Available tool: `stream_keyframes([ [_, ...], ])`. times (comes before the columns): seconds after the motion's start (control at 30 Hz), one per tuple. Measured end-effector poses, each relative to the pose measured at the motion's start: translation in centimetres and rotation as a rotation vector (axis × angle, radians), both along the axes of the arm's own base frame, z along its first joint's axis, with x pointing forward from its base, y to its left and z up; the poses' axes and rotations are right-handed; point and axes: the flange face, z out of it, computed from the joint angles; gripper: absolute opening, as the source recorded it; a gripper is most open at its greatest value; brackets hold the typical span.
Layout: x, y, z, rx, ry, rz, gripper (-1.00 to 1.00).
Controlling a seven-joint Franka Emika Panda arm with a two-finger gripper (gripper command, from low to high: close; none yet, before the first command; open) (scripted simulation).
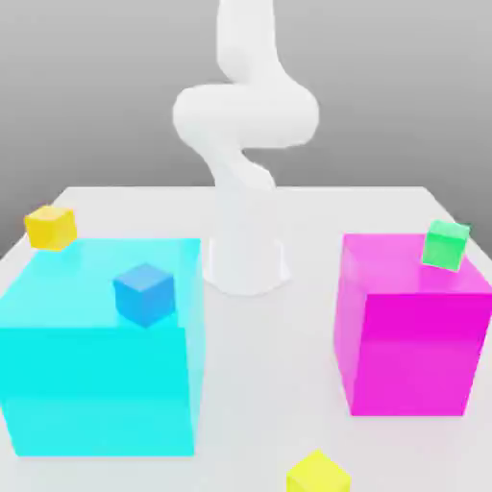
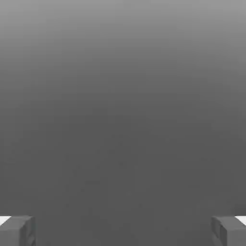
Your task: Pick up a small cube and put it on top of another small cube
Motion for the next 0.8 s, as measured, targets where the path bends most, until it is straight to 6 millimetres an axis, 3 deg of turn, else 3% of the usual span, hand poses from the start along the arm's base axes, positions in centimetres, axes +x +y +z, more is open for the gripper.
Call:
stream_keyframes([
  [0.2,7.0,1.5,-8.9,-0.033,0.156,0.143,0.0],
  [0.4,11.7,3.6,-18.8,-0.077,0.303,0.276,0.0],
  [0.6,14.1,6.0,-29.5,-0.136,0.447,0.408,0.0],
  [0.8,14.1,7.4,-40.4,-0.21,0.589,0.53,0.0],
])
